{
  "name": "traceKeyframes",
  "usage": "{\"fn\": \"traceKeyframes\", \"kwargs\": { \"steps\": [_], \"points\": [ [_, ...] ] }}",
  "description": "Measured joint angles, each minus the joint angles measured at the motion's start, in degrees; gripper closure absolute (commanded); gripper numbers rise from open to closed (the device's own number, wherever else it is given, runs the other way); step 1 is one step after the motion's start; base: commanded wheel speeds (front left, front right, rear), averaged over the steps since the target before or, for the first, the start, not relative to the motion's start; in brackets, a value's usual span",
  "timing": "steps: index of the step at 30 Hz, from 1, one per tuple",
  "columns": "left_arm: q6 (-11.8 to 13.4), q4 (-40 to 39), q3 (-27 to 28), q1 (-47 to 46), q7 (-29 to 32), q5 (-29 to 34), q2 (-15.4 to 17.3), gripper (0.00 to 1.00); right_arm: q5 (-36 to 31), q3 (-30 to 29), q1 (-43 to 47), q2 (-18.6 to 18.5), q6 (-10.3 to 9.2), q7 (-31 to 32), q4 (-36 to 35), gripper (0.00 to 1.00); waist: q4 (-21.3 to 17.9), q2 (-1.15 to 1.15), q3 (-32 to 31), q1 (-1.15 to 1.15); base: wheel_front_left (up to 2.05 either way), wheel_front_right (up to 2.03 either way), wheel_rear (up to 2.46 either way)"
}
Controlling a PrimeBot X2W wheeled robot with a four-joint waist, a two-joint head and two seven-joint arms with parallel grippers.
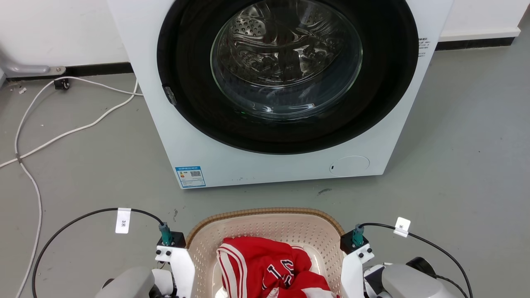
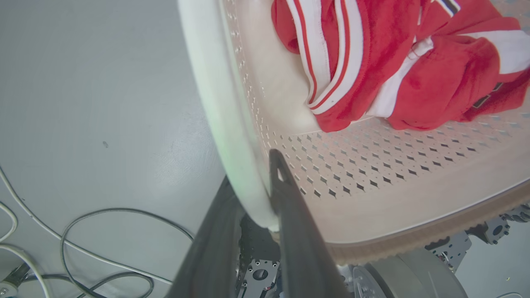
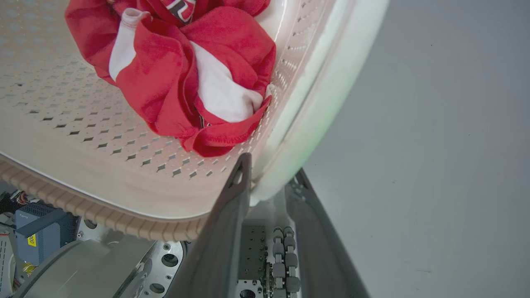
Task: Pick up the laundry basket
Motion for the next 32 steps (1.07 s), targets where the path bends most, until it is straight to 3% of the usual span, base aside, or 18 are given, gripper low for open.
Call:
{"fn": "traceKeyframes", "kwargs": {
  "steps": [32],
  "points": [
    [0.0, 0.5, -4.3, -0.8, -1.0, -4.2, 0.1, 1.00, 0.3, 0.5, 0.0, -0.1, 0.00, 0.1, 0.0, 1.00, 0.1, 0.00, 0.2, 0.00, 0.00, 0.00, 0.00]
  ]
}}
